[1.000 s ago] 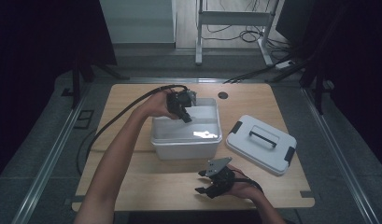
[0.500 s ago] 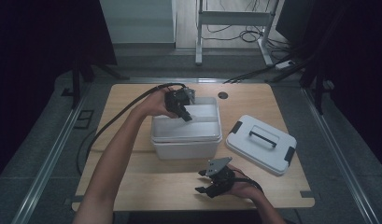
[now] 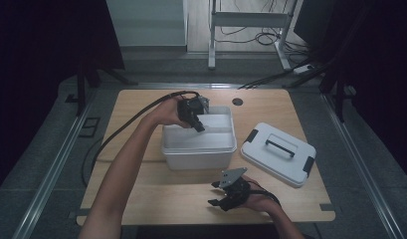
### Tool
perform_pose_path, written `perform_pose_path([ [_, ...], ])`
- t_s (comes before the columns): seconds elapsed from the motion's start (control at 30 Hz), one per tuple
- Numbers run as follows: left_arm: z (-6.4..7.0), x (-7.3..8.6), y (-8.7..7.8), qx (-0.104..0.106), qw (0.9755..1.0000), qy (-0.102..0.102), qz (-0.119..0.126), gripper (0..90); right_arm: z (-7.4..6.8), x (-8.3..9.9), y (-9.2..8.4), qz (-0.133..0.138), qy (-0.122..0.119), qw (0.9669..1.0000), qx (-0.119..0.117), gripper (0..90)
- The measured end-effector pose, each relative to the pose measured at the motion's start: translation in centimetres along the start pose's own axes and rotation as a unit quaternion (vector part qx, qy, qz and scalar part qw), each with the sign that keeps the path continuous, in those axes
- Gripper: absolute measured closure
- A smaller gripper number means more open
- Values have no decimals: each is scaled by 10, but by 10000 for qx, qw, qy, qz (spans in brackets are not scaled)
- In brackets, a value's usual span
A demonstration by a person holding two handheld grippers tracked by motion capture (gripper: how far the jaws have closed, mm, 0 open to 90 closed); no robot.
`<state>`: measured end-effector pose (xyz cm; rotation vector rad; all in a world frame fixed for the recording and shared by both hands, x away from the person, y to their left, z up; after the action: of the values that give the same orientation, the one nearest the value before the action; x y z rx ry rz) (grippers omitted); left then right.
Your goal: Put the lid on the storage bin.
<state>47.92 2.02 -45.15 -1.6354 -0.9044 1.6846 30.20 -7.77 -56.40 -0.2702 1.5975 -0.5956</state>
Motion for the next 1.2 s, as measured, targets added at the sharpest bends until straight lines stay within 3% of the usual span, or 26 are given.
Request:
perform_pose_path([
  [0.17, 0, 3, 3, 2, 10000, -28, -9, 885, 0, 0, 0, 12, -9, 10000, 12, 370],
  [0.33, -1, 5, 3, 3, 9999, 68, -83, 853, 1, 0, 0, -3, -17, 10000, 11, 369],
  [0.53, -3, 2, 0, -203, 9997, 74, 65, 630, 1, 0, 0, 9, -19, 10000, 11, 369],
  [0.7, -1, -3, -17, -411, 9985, 80, 340, 524, 1, -2, -2, 51, -21, 10000, 40, 370],
  [0.87, 4, 1, -41, -593, 9966, 41, 568, 485, 5, -7, -11, 146, -31, 9998, 127, 370],
  [1.0, 9, 12, -59, -716, 9951, -58, 685, 473, 9, -14, -27, 251, -54, 9993, 265, 379],
  [1.2, 15, 38, -77, -924, 9932, -160, 695, 461, 24, -21, -63, 177, -90, 9976, 662, 388],
])
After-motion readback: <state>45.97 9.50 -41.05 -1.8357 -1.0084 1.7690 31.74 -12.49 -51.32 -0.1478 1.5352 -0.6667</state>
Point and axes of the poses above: each handheld gripper's, and its own axes: y roughly forward along the jaws, x roughly out of its underside, z roughly to its right, the point moved 9 cm from there along y, roughly forward along the jaws, and after that the axes turned 13 degrees about z, right-handed, at the moved point
